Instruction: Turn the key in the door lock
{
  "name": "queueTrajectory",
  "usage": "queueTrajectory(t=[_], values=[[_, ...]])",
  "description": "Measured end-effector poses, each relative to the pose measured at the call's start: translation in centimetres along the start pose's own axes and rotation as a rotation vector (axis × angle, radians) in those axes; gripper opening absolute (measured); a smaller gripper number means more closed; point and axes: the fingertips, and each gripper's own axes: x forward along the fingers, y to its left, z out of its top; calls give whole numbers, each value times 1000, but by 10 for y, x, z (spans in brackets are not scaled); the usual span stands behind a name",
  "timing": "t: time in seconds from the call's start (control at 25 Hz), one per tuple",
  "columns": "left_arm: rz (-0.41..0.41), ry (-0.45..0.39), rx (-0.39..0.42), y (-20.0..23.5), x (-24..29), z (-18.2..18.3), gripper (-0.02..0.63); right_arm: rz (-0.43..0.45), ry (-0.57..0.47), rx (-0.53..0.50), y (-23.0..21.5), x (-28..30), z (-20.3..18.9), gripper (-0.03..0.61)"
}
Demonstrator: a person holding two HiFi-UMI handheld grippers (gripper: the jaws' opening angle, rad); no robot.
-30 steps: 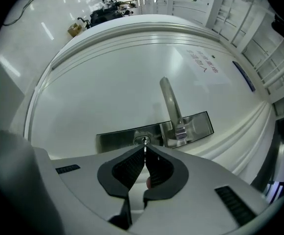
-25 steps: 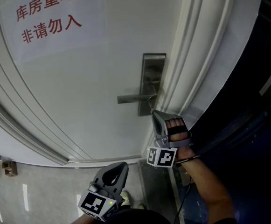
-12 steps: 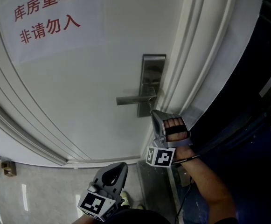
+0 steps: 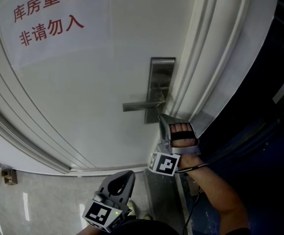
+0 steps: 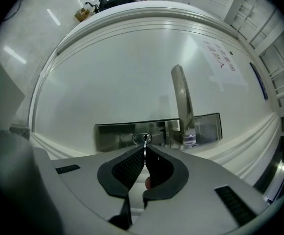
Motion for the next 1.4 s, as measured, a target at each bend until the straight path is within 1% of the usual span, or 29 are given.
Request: queueTrajectory(t=[0.12,0.4,0.76,0.92,1.24,1.4], values=[[1,2,-3,1,1,0,2,10,29,-14,0,3,3,21],[7,0,-7,4,1,-1,2,2,31,-42,2,17,8,21],[22,-5,-9,11,0,0,2,-24,2,-63,2,31,10,21],[16,-9,-7,8,2,1,2,-23,-7,-54,3,33,12,21],[8,-6,4,-1,-2,1,2,-40,-66,-23,4,12,18,23],[2,-9,11,-8,-3,2,2,-32,-92,2,1,-6,20,23]])
